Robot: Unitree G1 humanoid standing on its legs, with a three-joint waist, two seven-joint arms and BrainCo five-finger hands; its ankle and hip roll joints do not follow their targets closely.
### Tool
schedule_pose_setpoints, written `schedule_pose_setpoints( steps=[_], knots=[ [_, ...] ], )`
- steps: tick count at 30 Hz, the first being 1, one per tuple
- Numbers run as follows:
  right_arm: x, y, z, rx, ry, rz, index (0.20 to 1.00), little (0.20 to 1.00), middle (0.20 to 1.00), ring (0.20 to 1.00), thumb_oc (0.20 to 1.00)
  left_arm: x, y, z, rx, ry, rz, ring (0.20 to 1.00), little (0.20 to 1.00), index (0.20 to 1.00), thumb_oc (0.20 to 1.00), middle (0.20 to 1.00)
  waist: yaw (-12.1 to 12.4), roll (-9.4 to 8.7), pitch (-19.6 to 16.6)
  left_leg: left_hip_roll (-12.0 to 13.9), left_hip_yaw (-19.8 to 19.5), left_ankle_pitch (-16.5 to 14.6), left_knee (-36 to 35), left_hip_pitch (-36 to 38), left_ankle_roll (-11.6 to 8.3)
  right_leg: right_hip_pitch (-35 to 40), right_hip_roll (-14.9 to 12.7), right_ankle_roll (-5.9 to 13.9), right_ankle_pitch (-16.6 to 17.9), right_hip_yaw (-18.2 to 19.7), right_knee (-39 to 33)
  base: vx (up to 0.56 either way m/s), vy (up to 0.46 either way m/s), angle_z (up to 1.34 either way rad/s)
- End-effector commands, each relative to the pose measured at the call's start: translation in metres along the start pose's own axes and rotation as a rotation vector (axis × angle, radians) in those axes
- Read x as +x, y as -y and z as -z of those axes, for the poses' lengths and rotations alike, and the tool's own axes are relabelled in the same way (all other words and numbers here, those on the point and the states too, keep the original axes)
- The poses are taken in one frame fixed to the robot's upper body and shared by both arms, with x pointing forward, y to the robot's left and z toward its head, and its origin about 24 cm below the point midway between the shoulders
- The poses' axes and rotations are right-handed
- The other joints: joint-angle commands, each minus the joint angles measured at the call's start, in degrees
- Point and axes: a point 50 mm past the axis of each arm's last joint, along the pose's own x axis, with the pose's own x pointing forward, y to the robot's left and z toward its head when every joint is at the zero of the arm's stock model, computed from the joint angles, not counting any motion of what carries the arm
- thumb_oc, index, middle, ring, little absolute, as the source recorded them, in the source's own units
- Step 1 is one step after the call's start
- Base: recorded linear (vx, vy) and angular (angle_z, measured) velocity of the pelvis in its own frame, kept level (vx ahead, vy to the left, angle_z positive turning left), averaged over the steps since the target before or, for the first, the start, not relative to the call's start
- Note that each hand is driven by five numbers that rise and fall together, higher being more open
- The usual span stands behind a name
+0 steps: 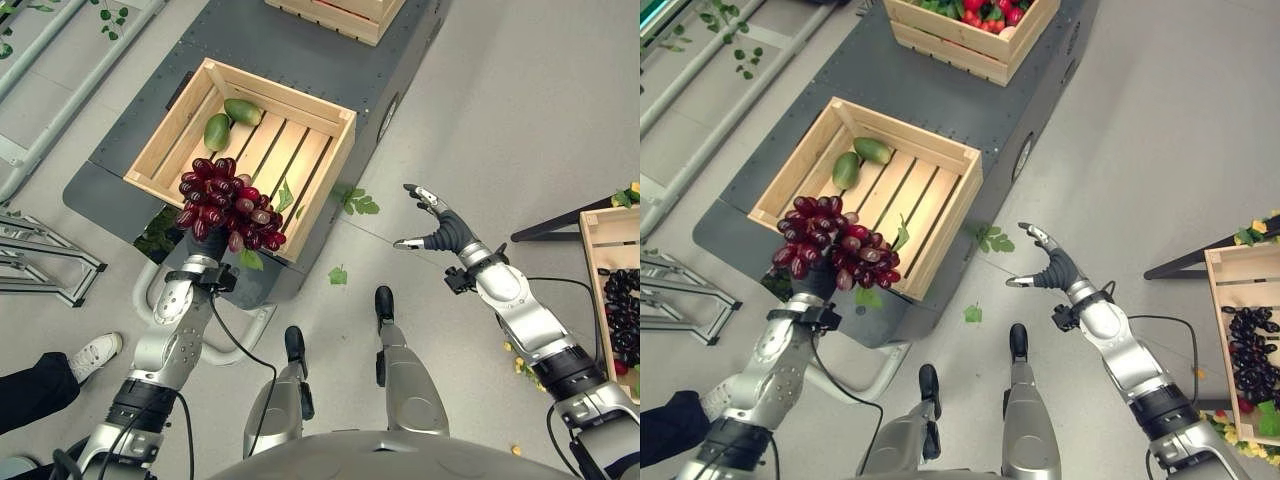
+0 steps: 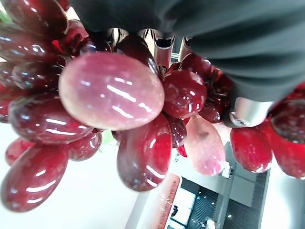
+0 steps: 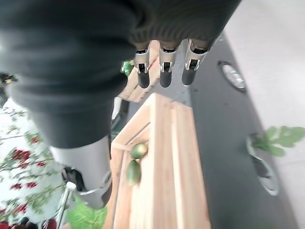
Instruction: Pick up the fruits from the basket on one side to the basket on the other side
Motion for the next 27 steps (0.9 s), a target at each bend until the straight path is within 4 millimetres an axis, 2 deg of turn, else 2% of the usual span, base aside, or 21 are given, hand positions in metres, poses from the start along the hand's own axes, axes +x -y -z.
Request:
schedule_pose_setpoints(
  steps=[1, 11, 18, 27],
  knots=[
    [0.022, -0.007, -0.038, -0.012, 0.171, -0.035, 1.0, 1.0, 1.0, 1.0, 1.0, 0.015, 0.03, -0.026, 0.063, 0.129, 0.148, 0.2, 0.2, 0.2, 0.2, 0.2, 1.0, -0.96, -4.0, -2.4, -3.4, -2.0, 1.8, -4.6, 2.47, 6.6, 0.7, 3.53, -12.4, -3.1, 0.3, 0.02, -0.008, 0.04],
    [0.047, -0.027, -0.062, -0.002, 0.235, -0.097, 1.0, 1.0, 1.0, 1.0, 1.0, 0.026, 0.055, -0.024, 0.062, 0.137, 0.223, 0.2, 0.2, 0.2, 0.2, 0.2, 1.9, -1.49, -5.2, -2.2, -4.0, -2.1, 1.6, -3.8, 2.44, 7.7, 0.7, 3.47, -12.7, -3.8, 0.3, 0.02, -0.015, 0.05],
    [0.065, -0.048, -0.079, 0.008, 0.261, -0.152, 1.0, 1.0, 1.0, 1.0, 1.0, 0.034, 0.077, -0.021, 0.033, 0.136, 0.284, 0.2, 0.2, 0.2, 0.2, 0.2, 2.6, -2.08, -5.9, -2.2, -4.3, -2.1, 1.5, -3.3, 2.4, 8.3, 0.7, 3.49, -12.9, -4.3, 0.2, 0.01, -0.002, 0.02],
    [0.077, -0.07, -0.087, 0.061, 0.249, -0.19, 1.0, 1.0, 1.0, 1.0, 1.0, 0.04, 0.099, -0.021, 0.012, 0.143, 0.342, 0.2, 0.2, 0.2, 0.2, 0.2, 3.2, -2.66, -6.4, -2.2, -4.8, -2.1, 1.5, -3.3, 2.48, 8.6, 0.7, 3.58, -12.8, -4.7, 0.2, 0.0, -0.002, 0.03]
  ],
)
